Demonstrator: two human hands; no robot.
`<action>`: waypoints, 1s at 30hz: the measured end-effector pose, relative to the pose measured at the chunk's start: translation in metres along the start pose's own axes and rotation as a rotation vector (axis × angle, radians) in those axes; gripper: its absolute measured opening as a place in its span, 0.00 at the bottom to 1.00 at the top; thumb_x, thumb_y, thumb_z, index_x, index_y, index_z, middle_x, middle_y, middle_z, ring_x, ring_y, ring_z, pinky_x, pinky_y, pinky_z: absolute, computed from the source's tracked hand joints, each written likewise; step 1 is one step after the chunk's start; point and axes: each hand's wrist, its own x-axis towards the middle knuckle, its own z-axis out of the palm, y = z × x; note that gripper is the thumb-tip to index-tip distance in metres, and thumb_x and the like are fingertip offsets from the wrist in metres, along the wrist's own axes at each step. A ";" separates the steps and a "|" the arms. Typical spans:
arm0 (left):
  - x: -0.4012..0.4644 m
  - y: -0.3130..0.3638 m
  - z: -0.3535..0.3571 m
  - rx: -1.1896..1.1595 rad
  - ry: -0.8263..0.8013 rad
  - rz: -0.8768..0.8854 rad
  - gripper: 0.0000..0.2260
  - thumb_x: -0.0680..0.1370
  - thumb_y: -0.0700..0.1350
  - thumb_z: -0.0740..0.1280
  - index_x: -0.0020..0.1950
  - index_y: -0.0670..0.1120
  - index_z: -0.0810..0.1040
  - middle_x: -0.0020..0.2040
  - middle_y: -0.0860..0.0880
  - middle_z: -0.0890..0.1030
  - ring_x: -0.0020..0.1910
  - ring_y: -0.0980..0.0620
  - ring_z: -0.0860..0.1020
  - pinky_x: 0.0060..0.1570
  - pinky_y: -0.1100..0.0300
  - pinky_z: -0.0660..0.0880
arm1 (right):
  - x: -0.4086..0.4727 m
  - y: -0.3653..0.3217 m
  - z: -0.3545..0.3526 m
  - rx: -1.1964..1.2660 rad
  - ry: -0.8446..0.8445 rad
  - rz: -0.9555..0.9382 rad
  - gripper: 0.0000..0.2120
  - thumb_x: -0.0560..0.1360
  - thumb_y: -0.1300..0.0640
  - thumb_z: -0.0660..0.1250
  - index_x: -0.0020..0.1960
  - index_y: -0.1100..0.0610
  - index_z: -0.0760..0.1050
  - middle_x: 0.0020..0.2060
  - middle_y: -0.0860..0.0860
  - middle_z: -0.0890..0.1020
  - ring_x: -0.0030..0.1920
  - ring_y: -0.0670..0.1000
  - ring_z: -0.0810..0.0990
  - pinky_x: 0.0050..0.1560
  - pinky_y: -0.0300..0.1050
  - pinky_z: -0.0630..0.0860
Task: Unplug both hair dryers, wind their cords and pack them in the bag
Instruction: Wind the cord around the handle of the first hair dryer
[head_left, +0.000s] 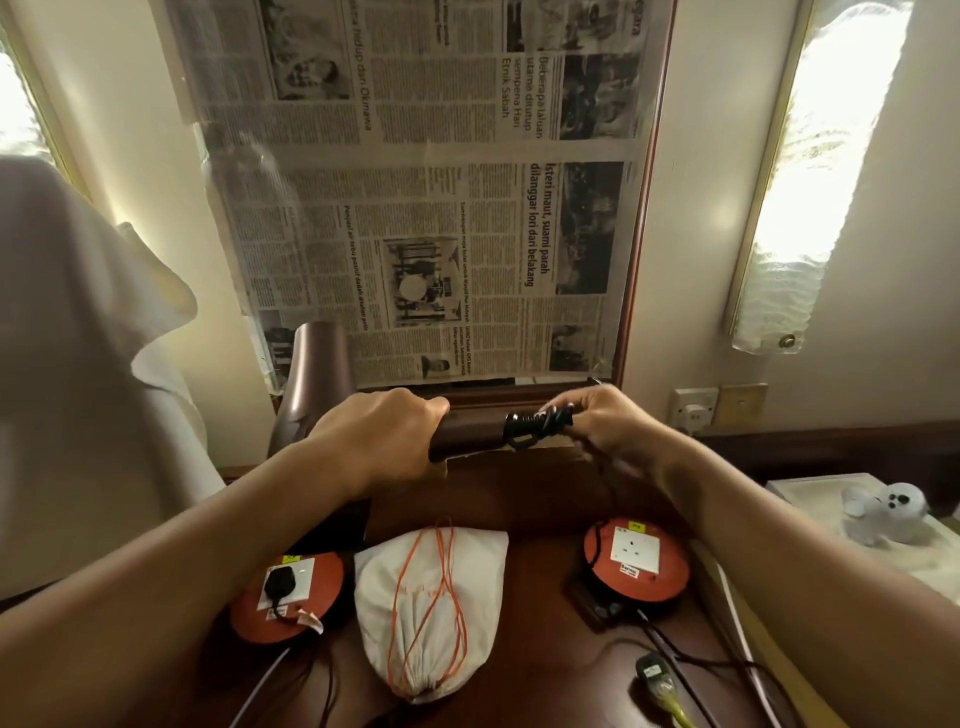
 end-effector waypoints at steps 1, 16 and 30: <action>0.000 0.000 -0.001 0.039 0.012 0.012 0.18 0.76 0.53 0.65 0.65 0.53 0.70 0.50 0.50 0.79 0.48 0.49 0.79 0.48 0.54 0.77 | 0.002 -0.007 -0.005 -0.090 0.017 -0.048 0.07 0.75 0.65 0.67 0.45 0.57 0.82 0.30 0.57 0.78 0.25 0.50 0.71 0.26 0.39 0.70; 0.014 -0.006 0.007 0.151 0.048 -0.022 0.16 0.77 0.48 0.64 0.64 0.49 0.71 0.53 0.48 0.78 0.50 0.47 0.78 0.44 0.54 0.72 | -0.007 -0.044 -0.004 -0.614 0.302 -0.568 0.05 0.74 0.58 0.70 0.46 0.57 0.83 0.38 0.50 0.84 0.39 0.49 0.82 0.45 0.52 0.80; 0.025 -0.011 0.026 0.089 0.040 -0.088 0.13 0.74 0.46 0.66 0.59 0.50 0.74 0.42 0.51 0.73 0.43 0.49 0.76 0.44 0.52 0.76 | -0.019 -0.024 0.019 -0.631 0.325 -0.559 0.06 0.76 0.58 0.67 0.48 0.58 0.82 0.36 0.52 0.82 0.34 0.51 0.79 0.37 0.53 0.79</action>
